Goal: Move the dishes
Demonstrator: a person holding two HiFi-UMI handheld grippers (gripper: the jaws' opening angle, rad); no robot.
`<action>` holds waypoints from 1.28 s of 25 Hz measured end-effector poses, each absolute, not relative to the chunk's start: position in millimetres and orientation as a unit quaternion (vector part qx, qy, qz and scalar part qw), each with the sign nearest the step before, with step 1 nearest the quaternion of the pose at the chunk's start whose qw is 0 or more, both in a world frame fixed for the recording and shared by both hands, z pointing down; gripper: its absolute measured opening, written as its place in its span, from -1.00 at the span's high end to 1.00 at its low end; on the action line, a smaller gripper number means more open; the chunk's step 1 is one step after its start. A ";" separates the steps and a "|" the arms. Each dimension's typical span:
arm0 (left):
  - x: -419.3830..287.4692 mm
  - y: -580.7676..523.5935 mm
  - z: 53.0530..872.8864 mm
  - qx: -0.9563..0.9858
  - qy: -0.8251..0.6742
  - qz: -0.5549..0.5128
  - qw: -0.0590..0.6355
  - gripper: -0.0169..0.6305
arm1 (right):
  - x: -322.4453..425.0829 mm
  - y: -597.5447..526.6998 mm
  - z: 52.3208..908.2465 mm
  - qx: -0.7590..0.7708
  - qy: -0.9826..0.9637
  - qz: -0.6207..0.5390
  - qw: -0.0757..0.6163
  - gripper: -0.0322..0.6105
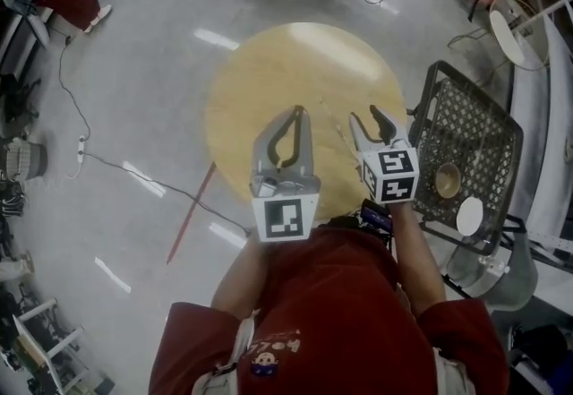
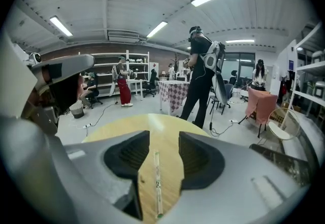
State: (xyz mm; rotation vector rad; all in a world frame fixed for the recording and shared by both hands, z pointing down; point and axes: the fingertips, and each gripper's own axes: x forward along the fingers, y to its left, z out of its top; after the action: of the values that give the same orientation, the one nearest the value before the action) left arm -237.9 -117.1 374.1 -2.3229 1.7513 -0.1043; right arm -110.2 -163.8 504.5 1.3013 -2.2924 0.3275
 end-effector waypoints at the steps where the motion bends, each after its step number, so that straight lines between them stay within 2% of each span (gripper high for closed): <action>1: -238.6 -116.6 375.7 -0.793 0.598 -0.036 0.111 0.93 | -111.3 -164.1 509.1 0.473 -0.838 0.121 0.245 0.38; 19: -281.8 -121.8 390.6 -0.775 0.629 0.000 0.054 0.93 | -144.2 -171.0 596.6 0.429 -0.822 0.164 0.337 0.38; 32: -298.6 -131.7 393.7 -0.775 0.630 0.006 0.050 0.93 | -147.1 -162.4 656.9 0.392 -0.803 0.191 0.406 0.37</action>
State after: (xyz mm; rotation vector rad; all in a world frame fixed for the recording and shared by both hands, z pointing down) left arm -298.6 -131.7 393.7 -2.3614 1.9174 0.0196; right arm -147.1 -162.4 656.9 0.9886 -2.0265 0.4829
